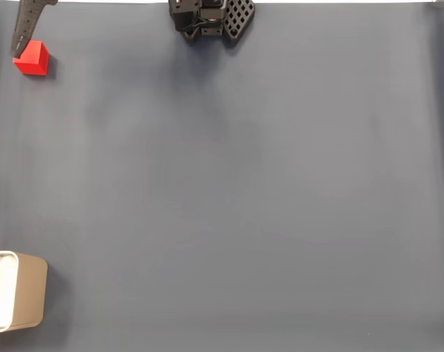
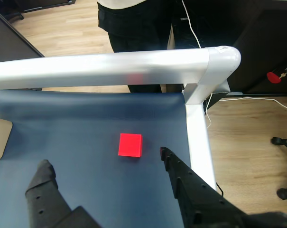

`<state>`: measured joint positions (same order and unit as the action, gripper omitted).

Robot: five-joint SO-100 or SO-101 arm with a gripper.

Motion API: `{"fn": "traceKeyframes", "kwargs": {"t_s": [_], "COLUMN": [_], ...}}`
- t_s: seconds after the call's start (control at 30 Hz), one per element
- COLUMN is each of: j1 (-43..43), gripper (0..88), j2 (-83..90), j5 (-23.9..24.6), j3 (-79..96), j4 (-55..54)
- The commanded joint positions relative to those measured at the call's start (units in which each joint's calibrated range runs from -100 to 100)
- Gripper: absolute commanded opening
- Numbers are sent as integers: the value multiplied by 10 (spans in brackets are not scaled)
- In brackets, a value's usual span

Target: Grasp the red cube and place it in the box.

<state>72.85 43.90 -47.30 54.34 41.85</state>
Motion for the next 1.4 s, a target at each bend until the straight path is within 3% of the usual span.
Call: {"fn": "traceKeyframes", "kwargs": {"t_s": [0.0, 1.37], "j1": [4, -35], "gripper": [496, 496], "j2": [1, -134], "j5": [-2, 8], "j3": [3, 52], "j4": [-16, -139]}}
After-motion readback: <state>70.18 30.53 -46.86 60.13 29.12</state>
